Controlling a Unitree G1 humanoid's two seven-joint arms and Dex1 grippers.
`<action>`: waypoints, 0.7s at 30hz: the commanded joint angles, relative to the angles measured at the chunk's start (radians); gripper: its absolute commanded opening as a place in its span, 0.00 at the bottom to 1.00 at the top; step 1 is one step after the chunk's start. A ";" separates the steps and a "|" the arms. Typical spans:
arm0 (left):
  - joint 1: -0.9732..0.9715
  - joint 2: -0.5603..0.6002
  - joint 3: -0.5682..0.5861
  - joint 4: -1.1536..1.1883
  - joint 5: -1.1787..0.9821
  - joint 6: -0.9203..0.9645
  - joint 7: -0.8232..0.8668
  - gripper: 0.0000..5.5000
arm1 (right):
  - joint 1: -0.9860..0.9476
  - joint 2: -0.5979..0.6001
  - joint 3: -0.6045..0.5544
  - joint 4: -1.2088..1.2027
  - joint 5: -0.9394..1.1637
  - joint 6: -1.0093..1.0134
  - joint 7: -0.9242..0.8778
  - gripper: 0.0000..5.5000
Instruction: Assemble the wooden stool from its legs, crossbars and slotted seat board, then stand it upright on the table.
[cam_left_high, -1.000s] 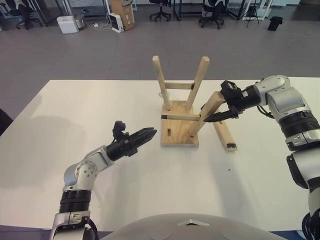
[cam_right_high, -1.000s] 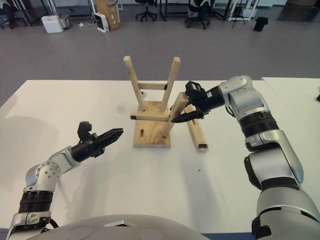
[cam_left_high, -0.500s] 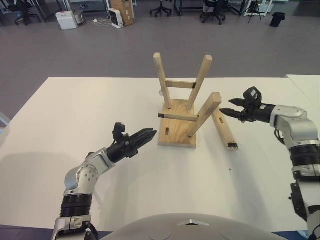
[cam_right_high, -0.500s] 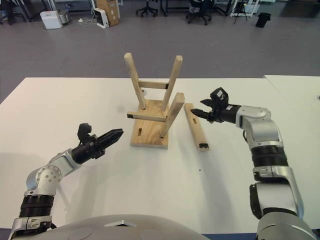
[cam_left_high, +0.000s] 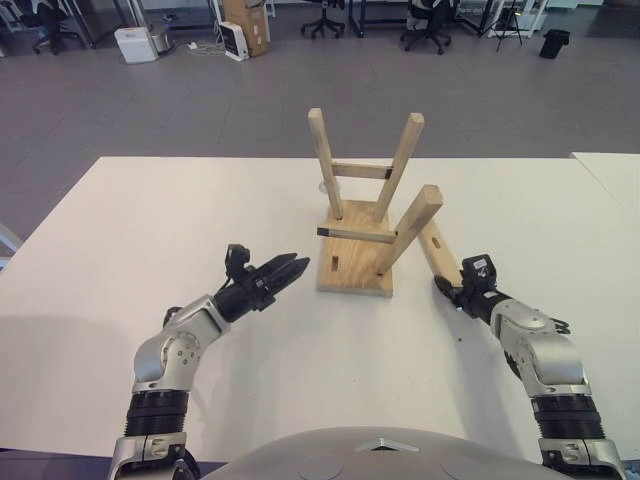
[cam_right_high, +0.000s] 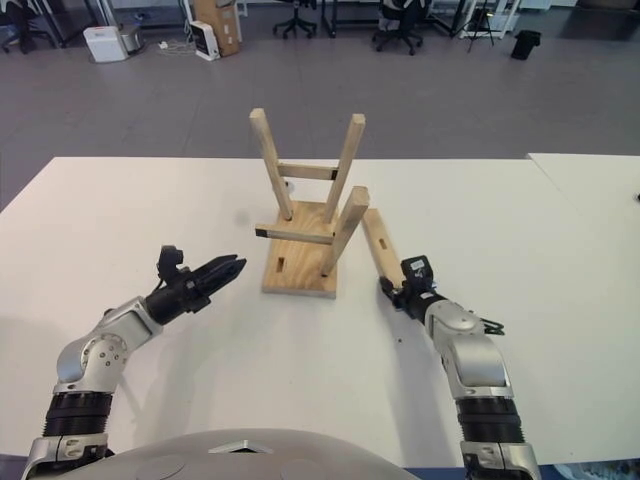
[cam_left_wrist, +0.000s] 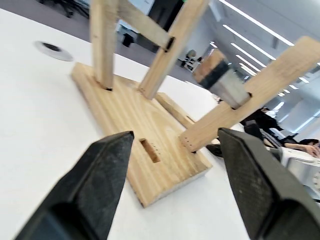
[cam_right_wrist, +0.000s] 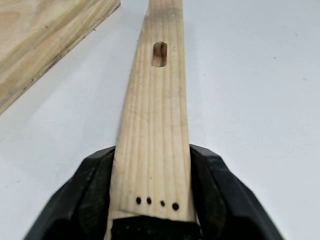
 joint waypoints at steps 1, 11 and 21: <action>-0.080 0.032 0.047 0.003 0.054 -0.042 0.081 0.56 | 0.016 0.013 -0.048 0.023 0.002 -0.013 -0.028 0.38; -0.635 0.109 0.188 0.003 -0.332 0.140 -0.001 0.56 | -0.479 -0.039 -0.363 -0.236 0.658 -0.003 0.169 0.38; -0.776 0.037 0.141 -0.033 -0.534 0.252 -0.036 0.72 | -0.542 -0.134 -0.231 -0.273 1.056 0.257 0.335 0.38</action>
